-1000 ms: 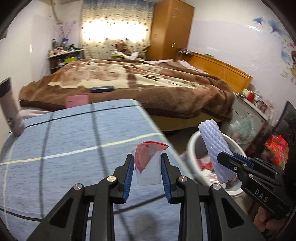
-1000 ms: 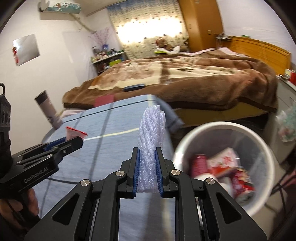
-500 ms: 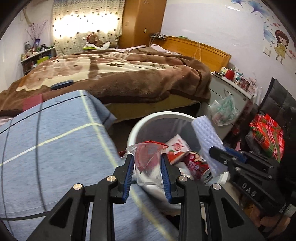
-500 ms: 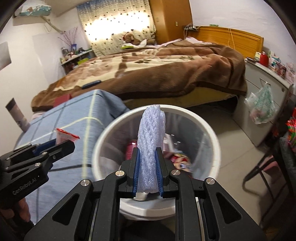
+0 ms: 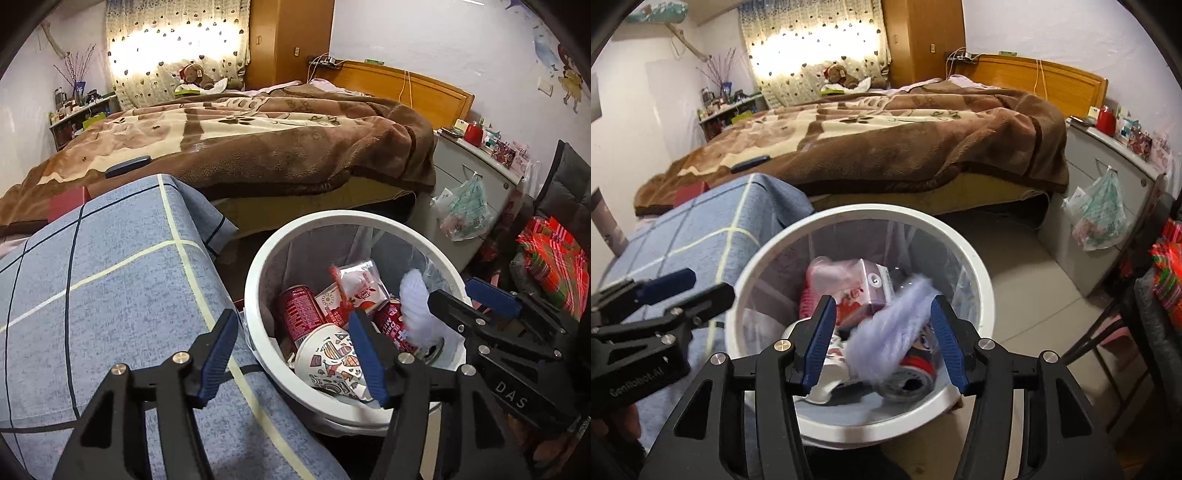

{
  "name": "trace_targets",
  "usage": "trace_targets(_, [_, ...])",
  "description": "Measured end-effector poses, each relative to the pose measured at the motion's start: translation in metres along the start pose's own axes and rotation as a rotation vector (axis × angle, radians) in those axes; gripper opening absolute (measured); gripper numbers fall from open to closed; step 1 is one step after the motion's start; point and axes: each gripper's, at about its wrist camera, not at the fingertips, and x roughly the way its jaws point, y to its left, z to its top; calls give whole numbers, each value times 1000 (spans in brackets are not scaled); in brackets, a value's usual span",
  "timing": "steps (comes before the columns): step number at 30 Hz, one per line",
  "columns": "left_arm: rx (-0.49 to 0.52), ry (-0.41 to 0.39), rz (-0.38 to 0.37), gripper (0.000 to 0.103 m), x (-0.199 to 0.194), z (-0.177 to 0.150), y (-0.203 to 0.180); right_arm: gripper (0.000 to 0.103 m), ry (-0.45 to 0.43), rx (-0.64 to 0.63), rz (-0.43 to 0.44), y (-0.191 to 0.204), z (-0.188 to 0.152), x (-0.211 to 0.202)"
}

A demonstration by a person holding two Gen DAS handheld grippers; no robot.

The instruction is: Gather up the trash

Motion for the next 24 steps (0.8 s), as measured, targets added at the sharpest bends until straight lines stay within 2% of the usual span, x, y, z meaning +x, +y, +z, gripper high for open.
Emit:
trace_targets(10, [-3, -86, 82, 69, -35, -14, 4, 55, -90, 32, 23, 4, -13, -32])
trace_targets(16, [-19, -134, 88, 72, -57, -28, 4, 55, -134, 24, 29, 13, -25, -50])
trace_targets(19, [-3, -157, 127, 73, -67, -37, 1, 55, -155, 24, 32, 16, -29, -56])
trace_targets(24, [-10, -163, 107, 73, -75, -48, 0, 55, -187, 27, 13, 17, -36, -65])
